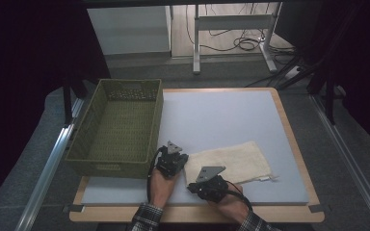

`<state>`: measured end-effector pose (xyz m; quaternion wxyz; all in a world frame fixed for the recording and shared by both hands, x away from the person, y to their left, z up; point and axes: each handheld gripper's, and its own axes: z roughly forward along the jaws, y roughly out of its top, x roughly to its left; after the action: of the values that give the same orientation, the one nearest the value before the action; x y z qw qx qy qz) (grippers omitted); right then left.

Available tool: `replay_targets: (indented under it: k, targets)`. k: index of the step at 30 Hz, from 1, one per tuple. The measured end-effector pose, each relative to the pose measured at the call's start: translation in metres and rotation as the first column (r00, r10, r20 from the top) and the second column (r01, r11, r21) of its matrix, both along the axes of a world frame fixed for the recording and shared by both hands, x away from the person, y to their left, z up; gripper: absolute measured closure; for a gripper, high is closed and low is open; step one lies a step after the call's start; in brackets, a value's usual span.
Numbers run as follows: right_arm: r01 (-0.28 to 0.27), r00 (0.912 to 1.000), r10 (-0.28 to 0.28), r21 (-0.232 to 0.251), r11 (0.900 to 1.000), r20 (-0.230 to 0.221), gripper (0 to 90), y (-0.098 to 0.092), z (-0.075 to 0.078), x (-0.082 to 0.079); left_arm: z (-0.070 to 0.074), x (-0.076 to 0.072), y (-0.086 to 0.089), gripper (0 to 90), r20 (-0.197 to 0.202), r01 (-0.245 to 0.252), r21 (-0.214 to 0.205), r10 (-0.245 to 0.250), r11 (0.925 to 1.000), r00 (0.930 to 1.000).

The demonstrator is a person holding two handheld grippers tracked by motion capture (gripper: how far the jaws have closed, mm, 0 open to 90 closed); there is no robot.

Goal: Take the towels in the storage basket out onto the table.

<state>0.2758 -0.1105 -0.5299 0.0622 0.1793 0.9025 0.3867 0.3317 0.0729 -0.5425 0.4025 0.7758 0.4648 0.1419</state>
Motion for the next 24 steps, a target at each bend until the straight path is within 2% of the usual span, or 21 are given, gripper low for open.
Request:
replay_targets:
  k: [4, 5, 11, 18, 24]
  targets:
    - [0.004, 1.0000, -0.004, 0.019, 0.9998, 0.007, 84.8, -0.004, 0.007, 0.000, 0.004, 0.001, 0.000, 86.4, 0.003, -0.003, -0.019, 0.003, 0.9998, 1.0000]
    - [0.010, 0.9999, -0.010, 0.030, 0.9995, 0.006, 84.7, -0.007, 0.013, 0.001, 0.009, 0.002, -0.001, 86.4, 0.020, 0.002, -0.022, -0.002, 0.9997, 0.9998]
    - [0.053, 0.9986, -0.053, 0.085, 0.9950, 0.001, 84.6, -0.026, 0.027, 0.007, 0.025, 0.008, -0.007, 85.9, 0.047, 0.024, -0.043, -0.022, 0.9988, 0.9987]
    - [0.108, 0.9940, -0.109, 0.119, 0.9871, 0.005, 84.6, -0.052, 0.038, 0.011, 0.038, 0.016, -0.026, 85.7, 0.073, 0.055, -0.049, -0.052, 0.9973, 0.9960]
    - [0.158, 0.9870, -0.160, 0.136, 0.9780, 0.009, 84.6, -0.075, 0.043, 0.014, 0.043, 0.025, -0.045, 85.7, 0.084, 0.086, -0.055, -0.081, 0.9948, 0.9932]
